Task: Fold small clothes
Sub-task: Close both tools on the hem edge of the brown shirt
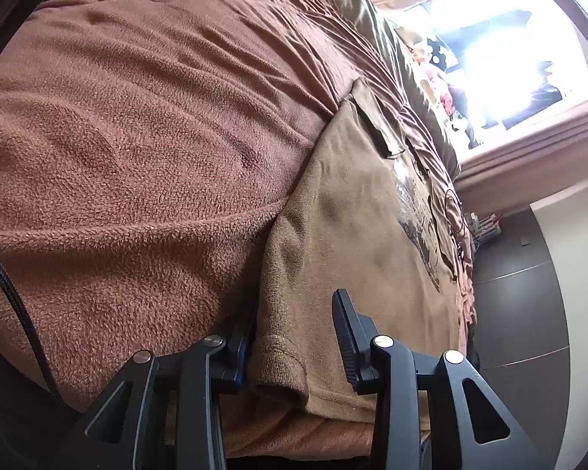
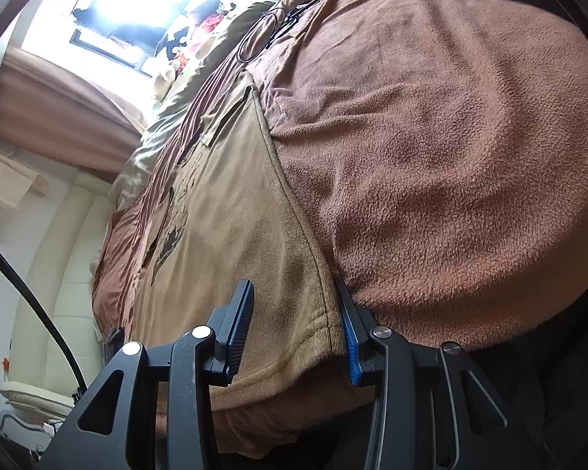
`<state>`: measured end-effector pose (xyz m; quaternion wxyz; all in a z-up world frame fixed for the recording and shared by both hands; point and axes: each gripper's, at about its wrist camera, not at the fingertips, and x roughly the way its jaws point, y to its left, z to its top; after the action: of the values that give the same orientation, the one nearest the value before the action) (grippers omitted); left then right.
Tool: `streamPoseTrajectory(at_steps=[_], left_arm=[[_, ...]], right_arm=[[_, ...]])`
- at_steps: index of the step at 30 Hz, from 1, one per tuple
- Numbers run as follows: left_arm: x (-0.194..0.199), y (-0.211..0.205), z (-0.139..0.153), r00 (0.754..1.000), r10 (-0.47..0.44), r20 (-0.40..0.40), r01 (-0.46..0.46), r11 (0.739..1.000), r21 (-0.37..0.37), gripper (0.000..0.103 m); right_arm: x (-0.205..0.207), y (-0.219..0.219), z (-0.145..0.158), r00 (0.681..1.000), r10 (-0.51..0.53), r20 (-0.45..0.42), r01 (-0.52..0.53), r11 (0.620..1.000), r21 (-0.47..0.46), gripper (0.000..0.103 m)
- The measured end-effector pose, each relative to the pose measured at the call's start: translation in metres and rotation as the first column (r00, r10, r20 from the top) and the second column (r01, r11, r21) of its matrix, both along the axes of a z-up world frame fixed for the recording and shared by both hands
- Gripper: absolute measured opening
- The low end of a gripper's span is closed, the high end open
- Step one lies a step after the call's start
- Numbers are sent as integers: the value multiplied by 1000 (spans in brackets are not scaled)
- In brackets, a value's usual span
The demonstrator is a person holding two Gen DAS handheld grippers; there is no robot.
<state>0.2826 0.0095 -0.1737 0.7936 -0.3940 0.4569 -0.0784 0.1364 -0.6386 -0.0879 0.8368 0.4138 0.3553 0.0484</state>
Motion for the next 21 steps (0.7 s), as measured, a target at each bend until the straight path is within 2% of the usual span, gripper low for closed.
streamPoseTrajectory(at_steps=[1, 3, 5, 7, 11, 21], left_arm=[[0, -1, 0, 1000, 0, -2, 0, 1000, 5, 36], [0, -1, 0, 1000, 5, -10, -5, 1000, 28, 24], [2, 1, -2, 1000, 11, -24, -10, 999, 39, 11], [1, 7, -3, 1000, 18, -20, -18, 1000, 19, 7], [0, 12, 5, 1000, 11, 5, -11, 999, 43, 4], [-13, 21, 44, 994, 6, 109, -6, 1000, 7, 3]], right_arm=[[1, 0, 1, 1000, -1, 0, 1, 1000, -5, 38], [2, -1, 3, 1000, -3, -3, 3, 1000, -23, 31], [0, -3, 5, 1000, -19, -11, 18, 999, -44, 9], [-5, -7, 8, 1000, -31, 0, 31, 999, -35, 2], [-17, -12, 16, 999, -46, 29, 47, 998, -33, 1], [-42, -13, 40, 993, -23, 113, 25, 1000, -18, 1]])
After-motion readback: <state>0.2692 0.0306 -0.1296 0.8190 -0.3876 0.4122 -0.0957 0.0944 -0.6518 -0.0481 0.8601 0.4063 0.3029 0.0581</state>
